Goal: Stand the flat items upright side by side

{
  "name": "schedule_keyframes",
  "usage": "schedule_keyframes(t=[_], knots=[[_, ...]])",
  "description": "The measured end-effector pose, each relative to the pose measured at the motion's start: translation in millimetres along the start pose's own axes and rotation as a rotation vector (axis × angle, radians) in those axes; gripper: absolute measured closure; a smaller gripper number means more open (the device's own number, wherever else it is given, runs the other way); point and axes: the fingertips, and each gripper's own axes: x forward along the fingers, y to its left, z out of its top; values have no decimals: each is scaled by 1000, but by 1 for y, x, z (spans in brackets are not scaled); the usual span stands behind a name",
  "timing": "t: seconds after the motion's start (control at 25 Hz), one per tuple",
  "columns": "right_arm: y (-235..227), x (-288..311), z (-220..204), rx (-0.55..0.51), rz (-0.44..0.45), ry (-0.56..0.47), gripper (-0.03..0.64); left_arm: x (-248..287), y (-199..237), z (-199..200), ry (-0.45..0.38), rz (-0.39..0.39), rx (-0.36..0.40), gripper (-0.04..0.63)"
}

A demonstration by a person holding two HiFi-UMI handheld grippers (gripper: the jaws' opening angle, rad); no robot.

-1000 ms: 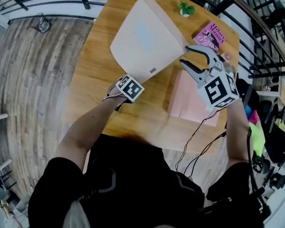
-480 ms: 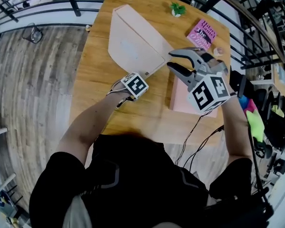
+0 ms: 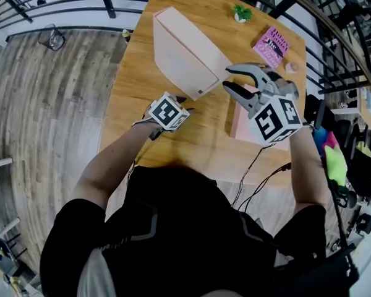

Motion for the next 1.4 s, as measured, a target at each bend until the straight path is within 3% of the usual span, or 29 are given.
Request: schedule_keyframes(t=[0.2,0.68,0.88,1.24,1.4], knots=[[-1,1,2,70,-20,-88,456,-41,-17,14,-174,5,-91,380],[-3,2,3,158,1,-229,431,-140,-34,44,-409,298,-161,380],[-7,-17,19,229,-23,-355,430,-167,-68,51,-517,281,-122,380],[-19,-48,17,434,-144,-485,414,-221,-80,46,-619,540,-182,380],[-20,-41,-4,636,-171,-516,293,-264,-75,50,-732,671,-240,380]])
